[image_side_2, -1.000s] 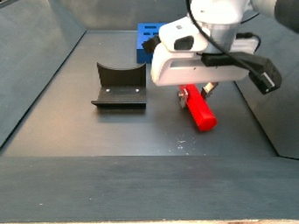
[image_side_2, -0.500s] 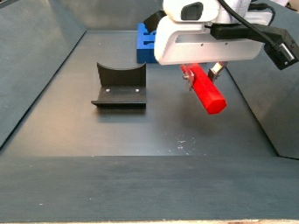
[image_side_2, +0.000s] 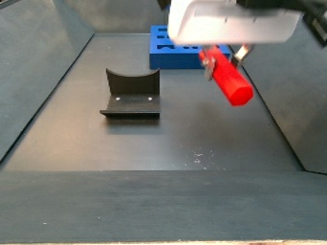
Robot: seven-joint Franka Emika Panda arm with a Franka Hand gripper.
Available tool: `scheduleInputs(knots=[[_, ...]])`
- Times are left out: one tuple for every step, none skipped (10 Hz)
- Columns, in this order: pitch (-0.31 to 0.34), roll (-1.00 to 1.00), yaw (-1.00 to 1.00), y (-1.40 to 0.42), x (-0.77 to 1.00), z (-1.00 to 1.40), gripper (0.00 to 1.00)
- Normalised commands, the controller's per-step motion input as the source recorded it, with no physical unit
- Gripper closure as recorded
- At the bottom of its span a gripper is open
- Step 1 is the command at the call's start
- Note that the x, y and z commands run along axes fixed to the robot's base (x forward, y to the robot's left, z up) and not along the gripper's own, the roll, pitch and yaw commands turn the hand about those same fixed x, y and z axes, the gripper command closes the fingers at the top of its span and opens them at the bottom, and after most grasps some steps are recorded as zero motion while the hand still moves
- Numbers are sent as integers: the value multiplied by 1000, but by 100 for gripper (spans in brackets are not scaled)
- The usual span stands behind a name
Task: Pick up the hexagon object. Move up. Place the hexagon object on the fixture. Regrasp the hexagon object. Move to above the board. Insert the hexagon object.
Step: Place the hexagon object on the fixture.
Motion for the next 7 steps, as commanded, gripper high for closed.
scheduleInputs(knots=[[39, 22, -10, 12, -20, 1000, 100], [46, 26, -11, 15, -23, 964, 100], [51, 28, -12, 16, -21, 856, 100], [60, 33, -13, 18, -10, 638, 100], [76, 34, -11, 20, -1, 424, 100], [86, 35, -10, 22, 6, 260, 100], [-68, -3, -1000, -398, 1000, 38, 100]])
